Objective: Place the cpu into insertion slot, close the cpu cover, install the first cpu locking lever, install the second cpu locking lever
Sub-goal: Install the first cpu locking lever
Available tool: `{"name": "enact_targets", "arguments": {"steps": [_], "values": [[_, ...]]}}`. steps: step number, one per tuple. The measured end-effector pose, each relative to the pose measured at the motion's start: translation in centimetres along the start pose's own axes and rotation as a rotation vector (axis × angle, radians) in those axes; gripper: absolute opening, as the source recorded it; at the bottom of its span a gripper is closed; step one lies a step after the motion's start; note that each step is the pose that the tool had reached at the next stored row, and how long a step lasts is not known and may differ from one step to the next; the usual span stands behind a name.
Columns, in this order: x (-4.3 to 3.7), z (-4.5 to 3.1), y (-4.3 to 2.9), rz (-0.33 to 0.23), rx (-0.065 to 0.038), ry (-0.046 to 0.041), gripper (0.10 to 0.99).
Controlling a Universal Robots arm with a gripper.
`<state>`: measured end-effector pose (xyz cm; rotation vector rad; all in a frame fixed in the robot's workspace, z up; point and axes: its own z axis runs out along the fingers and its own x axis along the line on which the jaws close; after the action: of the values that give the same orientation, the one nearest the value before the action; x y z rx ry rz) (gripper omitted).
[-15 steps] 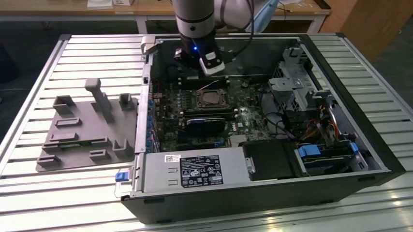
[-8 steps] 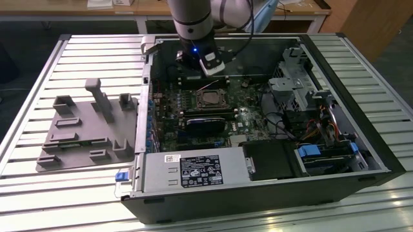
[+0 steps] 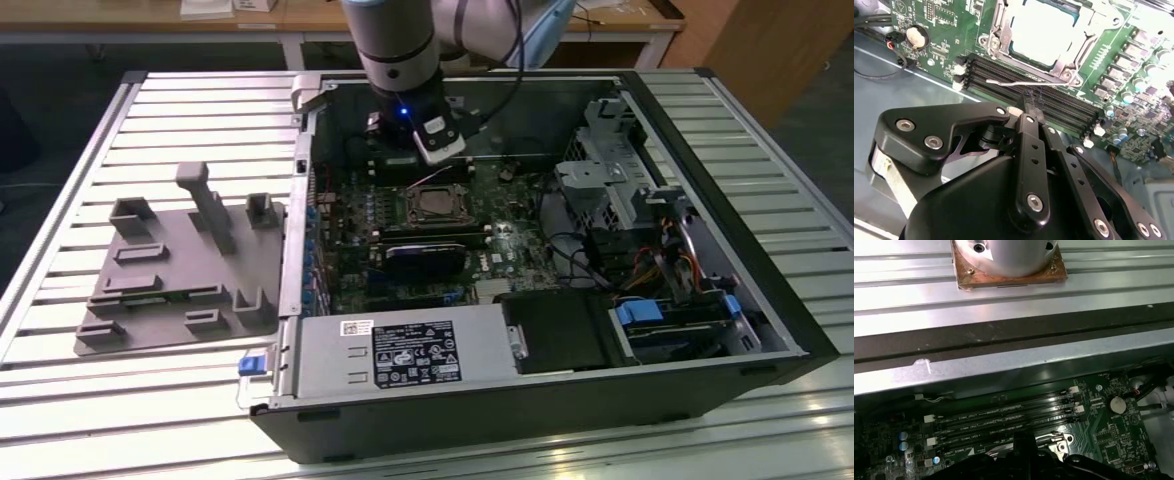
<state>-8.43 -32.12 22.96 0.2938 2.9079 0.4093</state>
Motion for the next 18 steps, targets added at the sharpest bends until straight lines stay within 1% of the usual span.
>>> {"name": "enact_targets", "arguments": {"steps": [3, 6, 11, 18], "values": [[0.06, 0.36, -0.11, -0.002, -0.002, -0.0065, 0.102], [0.09, 0.64, -0.19, -0.003, -0.002, -0.0094, 0.102], [-0.11, 0.99, -0.24, -0.003, -0.002, -0.011, 0.102], [-0.86, 1.38, -0.16, -0.003, -0.002, -0.0112, 0.102]]}}
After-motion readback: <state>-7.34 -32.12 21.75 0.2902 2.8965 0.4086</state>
